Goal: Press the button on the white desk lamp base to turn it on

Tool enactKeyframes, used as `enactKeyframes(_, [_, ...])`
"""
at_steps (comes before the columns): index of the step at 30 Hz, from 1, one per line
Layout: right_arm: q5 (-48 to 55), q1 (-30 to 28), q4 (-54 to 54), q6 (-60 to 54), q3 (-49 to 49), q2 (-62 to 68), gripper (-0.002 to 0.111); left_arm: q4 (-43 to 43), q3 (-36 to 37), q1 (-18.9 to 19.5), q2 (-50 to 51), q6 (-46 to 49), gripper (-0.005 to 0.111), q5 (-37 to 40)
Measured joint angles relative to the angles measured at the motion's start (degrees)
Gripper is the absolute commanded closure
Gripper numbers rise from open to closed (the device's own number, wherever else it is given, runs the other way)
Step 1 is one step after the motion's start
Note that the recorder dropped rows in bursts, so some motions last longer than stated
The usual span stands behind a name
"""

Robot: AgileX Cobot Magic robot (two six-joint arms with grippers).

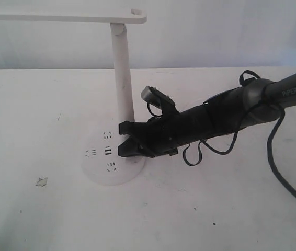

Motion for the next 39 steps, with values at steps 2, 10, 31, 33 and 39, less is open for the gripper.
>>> enactKeyframes(2, [0.0,0.0,-1.9,0.0,0.0,0.0,0.108,0.0,0.0,0.0,0.0,0.0,0.107,0.0])
enactKeyframes(10, [-1.6,0.0,-7.3,3.1,0.0,0.0,0.108,0.0,0.0,0.0,0.0,0.0,0.107,0.0])
enactKeyframes(31, [-1.1,0.0,-8.0,4.4,-0.6,0.1,0.108,0.0,0.0,0.0,0.0,0.0,0.107,0.0])
enactKeyframes(33, [-2.4,0.0,-8.7,4.4,-0.6,-0.8,0.108,0.0,0.0,0.0,0.0,0.0,0.107,0.0])
enactKeyframes(39, [-3.7,0.0,-9.1,4.4,-0.6,-4.3,0.108,0.0,0.0,0.0,0.0,0.0,0.107,0.0])
